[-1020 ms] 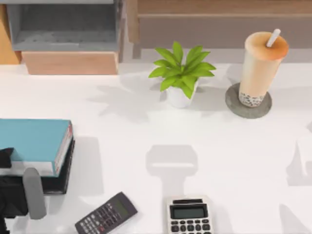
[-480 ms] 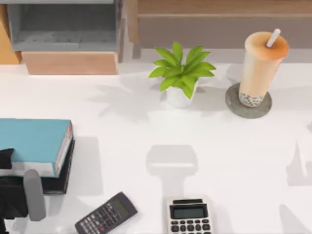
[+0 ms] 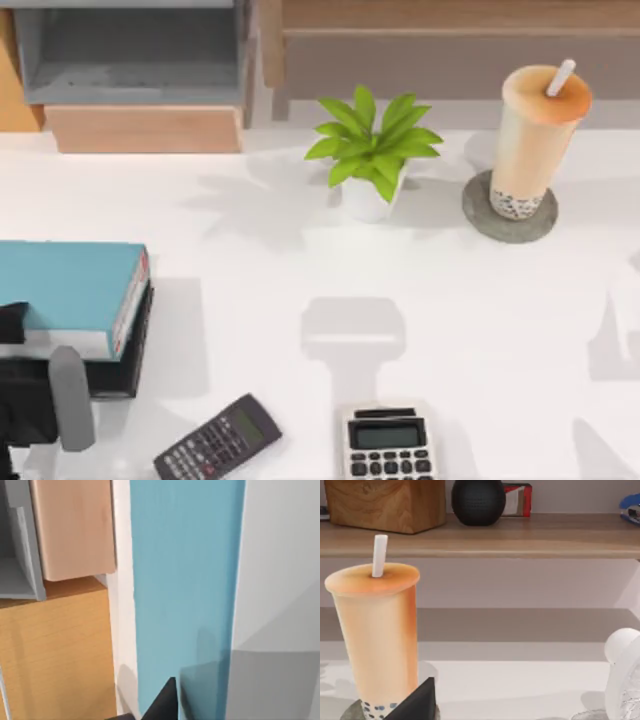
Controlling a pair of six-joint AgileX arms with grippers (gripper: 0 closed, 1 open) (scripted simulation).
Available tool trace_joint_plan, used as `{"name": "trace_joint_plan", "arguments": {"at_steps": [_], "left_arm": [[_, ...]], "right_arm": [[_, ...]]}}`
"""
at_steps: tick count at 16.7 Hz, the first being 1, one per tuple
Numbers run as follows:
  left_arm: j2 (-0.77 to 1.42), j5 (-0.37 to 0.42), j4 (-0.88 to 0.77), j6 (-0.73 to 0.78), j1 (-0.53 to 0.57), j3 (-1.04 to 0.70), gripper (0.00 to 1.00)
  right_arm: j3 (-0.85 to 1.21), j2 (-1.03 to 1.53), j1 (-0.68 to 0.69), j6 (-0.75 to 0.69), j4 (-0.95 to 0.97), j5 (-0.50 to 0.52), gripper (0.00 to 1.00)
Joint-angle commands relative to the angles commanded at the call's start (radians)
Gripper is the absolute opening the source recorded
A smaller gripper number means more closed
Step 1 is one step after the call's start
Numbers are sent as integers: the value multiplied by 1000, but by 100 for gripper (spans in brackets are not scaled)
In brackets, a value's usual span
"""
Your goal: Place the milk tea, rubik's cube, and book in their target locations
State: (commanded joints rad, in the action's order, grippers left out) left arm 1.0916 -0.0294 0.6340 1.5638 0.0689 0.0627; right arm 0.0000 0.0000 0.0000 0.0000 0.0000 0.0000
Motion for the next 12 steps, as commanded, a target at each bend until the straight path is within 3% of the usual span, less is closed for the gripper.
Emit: {"name": "trace_joint_plan", "arguments": {"at_steps": [12], "left_arm": [[0,0,0,0,0,0,98]], "right_arm": [[0,0,0,0,0,0,100]]}}
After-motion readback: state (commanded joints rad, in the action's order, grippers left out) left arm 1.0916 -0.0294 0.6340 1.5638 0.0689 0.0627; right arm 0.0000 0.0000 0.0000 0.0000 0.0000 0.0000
